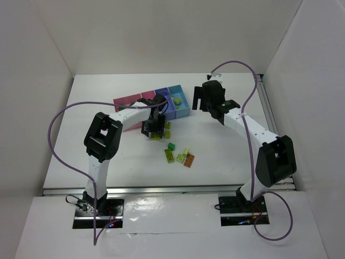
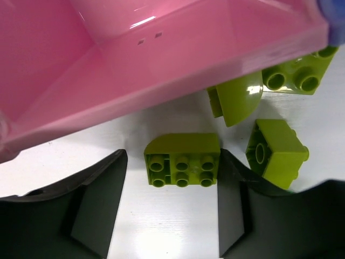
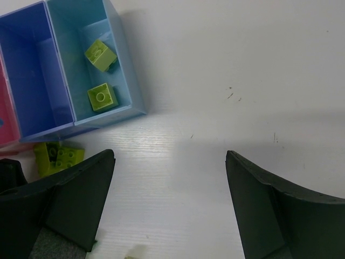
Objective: Sort the legos into containers by color
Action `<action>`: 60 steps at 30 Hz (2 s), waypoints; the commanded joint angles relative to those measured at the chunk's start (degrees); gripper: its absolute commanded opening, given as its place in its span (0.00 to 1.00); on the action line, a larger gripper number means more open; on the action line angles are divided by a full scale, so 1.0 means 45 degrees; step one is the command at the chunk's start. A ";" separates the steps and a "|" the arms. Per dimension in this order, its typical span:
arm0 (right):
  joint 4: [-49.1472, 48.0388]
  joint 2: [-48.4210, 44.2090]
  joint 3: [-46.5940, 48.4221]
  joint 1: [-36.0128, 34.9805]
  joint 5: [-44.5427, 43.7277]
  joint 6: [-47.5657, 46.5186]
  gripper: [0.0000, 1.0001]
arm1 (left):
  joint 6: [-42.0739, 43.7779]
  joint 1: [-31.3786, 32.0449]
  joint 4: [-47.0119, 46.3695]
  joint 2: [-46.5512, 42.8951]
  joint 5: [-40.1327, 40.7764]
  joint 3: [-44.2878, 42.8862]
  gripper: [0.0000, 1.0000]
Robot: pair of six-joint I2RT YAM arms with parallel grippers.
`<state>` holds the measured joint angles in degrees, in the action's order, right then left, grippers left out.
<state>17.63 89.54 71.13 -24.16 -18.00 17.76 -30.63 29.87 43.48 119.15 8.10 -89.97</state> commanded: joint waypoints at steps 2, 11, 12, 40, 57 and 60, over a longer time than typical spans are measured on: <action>0.0028 -0.0229 0.0363 0.0018 0.0210 0.0194 0.90 | -0.0302 -0.0055 0.0161 -0.0092 0.0095 0.0072 0.64; 0.0749 -0.0112 0.1046 0.0018 0.0346 0.0311 0.90 | 0.0068 -0.0055 0.0609 -0.0853 0.0232 -0.0705 0.42; 0.0751 -0.0112 0.1299 0.0018 0.0347 0.0311 0.90 | 0.0069 -0.0055 0.0746 -0.0969 0.0367 -0.0922 0.42; 0.1708 -0.1245 -0.0923 -0.3026 0.2633 0.0683 0.90 | -0.0654 -0.2008 0.2330 0.2820 0.0134 -0.8639 0.71; 0.1260 0.2465 -0.0516 -0.5295 0.2614 0.0507 0.78 | -0.0029 -0.2008 0.2075 -0.1225 0.0270 -0.5865 0.75; 0.1006 0.2914 -0.0358 -0.5295 0.2613 0.0624 0.74 | -0.0029 -0.2125 0.2075 -0.1400 0.0271 -0.5574 0.75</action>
<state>24.60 101.65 66.67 -47.79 -4.82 19.90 -31.64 20.75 52.69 114.32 8.78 -116.60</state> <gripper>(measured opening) 0.754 0.744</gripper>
